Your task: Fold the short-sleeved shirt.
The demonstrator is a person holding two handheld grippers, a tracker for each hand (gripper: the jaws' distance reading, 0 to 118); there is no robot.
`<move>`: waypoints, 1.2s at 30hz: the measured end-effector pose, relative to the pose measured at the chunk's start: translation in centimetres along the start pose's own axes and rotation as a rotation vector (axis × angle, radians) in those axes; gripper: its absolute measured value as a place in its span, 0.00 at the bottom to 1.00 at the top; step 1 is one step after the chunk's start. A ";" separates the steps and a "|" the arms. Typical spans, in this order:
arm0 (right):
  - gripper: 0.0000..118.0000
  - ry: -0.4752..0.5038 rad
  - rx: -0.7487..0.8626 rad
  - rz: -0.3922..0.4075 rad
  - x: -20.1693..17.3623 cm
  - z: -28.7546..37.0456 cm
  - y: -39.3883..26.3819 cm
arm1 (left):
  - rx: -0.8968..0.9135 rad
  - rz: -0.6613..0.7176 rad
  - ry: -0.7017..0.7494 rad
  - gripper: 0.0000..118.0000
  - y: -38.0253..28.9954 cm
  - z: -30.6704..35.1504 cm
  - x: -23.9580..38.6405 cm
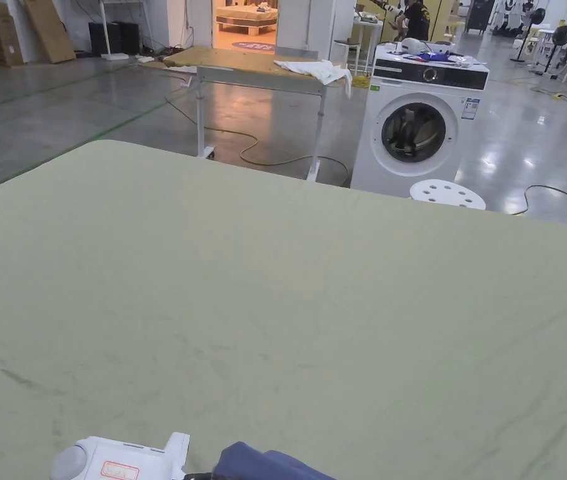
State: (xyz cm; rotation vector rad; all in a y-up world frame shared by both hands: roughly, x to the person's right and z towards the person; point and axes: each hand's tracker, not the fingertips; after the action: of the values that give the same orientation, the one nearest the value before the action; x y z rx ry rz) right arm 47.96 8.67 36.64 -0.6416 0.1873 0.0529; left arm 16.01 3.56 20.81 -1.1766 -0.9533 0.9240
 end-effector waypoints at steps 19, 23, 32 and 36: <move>0.01 -0.019 0.173 0.021 2.0 2.0 6.6 | 0.163 -0.160 0.194 0.16 0.4 11.6 8.2; 0.01 -0.062 0.238 0.027 4.3 2.3 9.9 | 0.234 -0.172 0.323 0.16 2.4 19.3 9.1; 0.01 -0.169 0.331 -0.003 9.0 3.6 14.4 | 0.376 -0.086 0.620 0.16 4.9 32.3 10.3; 0.01 -0.190 0.325 -0.032 10.0 3.9 14.4 | 0.441 -0.008 0.702 0.16 5.0 34.8 9.8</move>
State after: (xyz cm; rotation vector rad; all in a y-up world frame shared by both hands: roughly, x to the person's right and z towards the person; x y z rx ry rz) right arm 56.84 22.44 29.25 -0.3125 0.0007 0.0511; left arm -13.94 24.37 21.26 -0.9995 -0.1725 0.5961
